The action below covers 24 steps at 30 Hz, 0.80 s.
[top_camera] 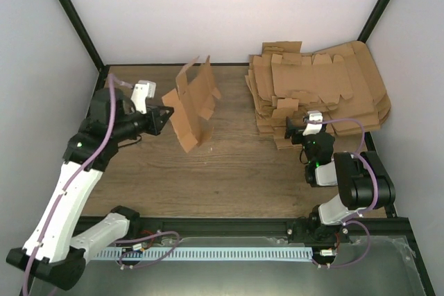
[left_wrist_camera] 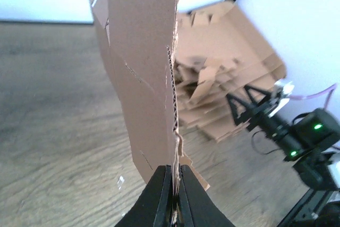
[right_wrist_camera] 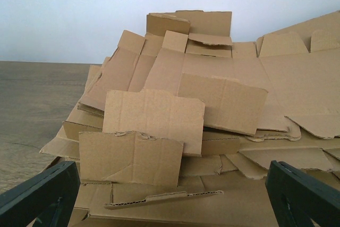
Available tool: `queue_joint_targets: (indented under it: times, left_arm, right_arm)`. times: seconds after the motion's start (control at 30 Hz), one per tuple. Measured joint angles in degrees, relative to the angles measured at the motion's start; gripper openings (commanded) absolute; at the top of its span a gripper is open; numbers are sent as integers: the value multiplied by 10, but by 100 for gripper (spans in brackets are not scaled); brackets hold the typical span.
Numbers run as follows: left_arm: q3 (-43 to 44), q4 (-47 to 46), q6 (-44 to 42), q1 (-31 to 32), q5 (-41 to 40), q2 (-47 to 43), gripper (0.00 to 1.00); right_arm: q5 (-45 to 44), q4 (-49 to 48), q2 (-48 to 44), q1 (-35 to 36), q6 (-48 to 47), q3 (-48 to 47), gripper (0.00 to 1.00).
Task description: Fold the paper box
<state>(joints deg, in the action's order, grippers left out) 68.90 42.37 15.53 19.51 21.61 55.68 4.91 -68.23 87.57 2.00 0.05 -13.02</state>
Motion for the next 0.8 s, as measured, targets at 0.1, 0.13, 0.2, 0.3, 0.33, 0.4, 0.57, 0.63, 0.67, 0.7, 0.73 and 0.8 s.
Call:
queue_joint_targets:
  times: [0.1, 0.13, 0.2, 0.3, 0.33, 0.4, 0.57, 0.63, 0.67, 0.7, 0.73, 0.8]
  left_arm:
    - [17, -7, 10, 0, 6, -29, 4]
    - [19, -9, 14, 0, 5, -41, 4]
    - [17, -11, 25, 0, -1, -55, 4]
    - [0, -2, 49, 0, -33, -54, 4]
    - [-6, 10, 57, 0, -51, -41, 4]
    - [-10, 52, 73, 0, -100, 10, 4]
    - [-54, 136, 97, 0, -215, 136, 4]
    - [-64, 164, 100, 0, -247, 149, 4]
    - [-64, 169, 100, 0, -256, 149, 4]
    - [-63, 169, 99, 0, -263, 149, 4]
    - [-63, 168, 96, 0, -268, 150, 4]
    - [-58, 168, 88, 0, -275, 160, 4]
  right_arm:
    - [0, 0, 0, 0, 0, 0, 100]
    - [0, 0, 0, 0, 0, 0, 100]
    - [0, 0, 0, 0, 0, 0, 100]
    - [0, 0, 0, 0, 0, 0, 100]
    - [0, 0, 0, 0, 0, 0, 100]
    - [0, 0, 0, 0, 0, 0, 100]
    - [0, 0, 0, 0, 0, 0, 100]
    - [0, 0, 0, 0, 0, 0, 100]
    - [0, 0, 0, 0, 0, 0, 100]
    - [0, 0, 0, 0, 0, 0, 100]
    - [0, 0, 0, 0, 0, 0, 100]
    - [0, 0, 0, 0, 0, 0, 100]
